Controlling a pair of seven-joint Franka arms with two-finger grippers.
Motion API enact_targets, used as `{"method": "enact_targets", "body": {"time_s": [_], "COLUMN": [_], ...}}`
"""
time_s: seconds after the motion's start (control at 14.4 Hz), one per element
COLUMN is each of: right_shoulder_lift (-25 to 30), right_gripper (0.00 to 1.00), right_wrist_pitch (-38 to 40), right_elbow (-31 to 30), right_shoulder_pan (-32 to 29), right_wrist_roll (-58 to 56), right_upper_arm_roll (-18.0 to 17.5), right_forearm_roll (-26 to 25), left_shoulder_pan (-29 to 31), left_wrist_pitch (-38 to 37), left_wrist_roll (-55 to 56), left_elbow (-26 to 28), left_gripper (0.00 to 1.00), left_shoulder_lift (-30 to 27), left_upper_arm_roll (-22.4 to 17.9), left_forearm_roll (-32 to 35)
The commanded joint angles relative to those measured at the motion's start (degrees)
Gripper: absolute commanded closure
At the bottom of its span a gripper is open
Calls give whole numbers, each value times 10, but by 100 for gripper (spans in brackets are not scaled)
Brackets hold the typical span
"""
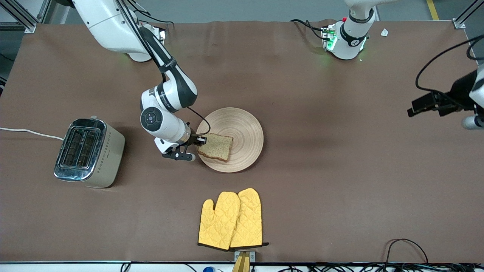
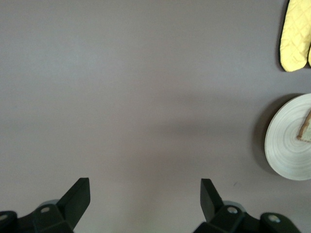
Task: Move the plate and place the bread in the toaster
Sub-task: 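Lift the bread with the right gripper and carry it over the toaster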
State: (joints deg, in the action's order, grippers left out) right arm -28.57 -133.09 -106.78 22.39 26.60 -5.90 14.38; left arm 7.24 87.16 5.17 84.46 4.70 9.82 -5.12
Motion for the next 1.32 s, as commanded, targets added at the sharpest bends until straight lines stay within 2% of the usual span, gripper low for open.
{"method": "enact_targets", "body": {"time_s": [0.0, 0.14, 0.35, 0.56, 0.69, 0.83, 0.97, 1.25], "right_shoulder_lift": [63, 89, 113, 147, 148, 144, 139, 113], "right_gripper": [100, 100, 100, 100, 100, 100, 100, 100], "right_wrist_pitch": [74, 156, 318, 453, 552, 624, 683, 723], "right_elbow": [0, 25, 81, 109, 125, 120, 120, 108], "right_shoulder_pan": [-3, -3, -6, 3, 29, 56, 59, 50], "right_wrist_roll": [20, 20, 57, 65, 105, 108, 108, 119], "right_upper_arm_roll": [11, 34, 46, 42, 41, 41, 42, 46], "right_forearm_roll": [-17, -57, -159, -278, -348, -427, -489, -622], "left_shoulder_pan": [-41, -53, -43, -42, -45, -43, -42, -38], "left_wrist_pitch": [-7, -8, -8, -8, -6, -7, -7, -3], "left_wrist_roll": [2, -3, -6, -6, -3, 0, -6, -32], "left_elbow": [49, 47, 41, 42, 42, 44, 46, 44], "left_gripper": [0, 0, 0, 0, 0, 0, 0, 0], "left_shoulder_lift": [-60, -61, -60, -60, -59, -60, -61, -62], "left_upper_arm_roll": [-37, -37, -32, -29, -22, -1, 2, 1], "left_forearm_roll": [47, 82, 81, 69, 70, 77, 75, 66]}}
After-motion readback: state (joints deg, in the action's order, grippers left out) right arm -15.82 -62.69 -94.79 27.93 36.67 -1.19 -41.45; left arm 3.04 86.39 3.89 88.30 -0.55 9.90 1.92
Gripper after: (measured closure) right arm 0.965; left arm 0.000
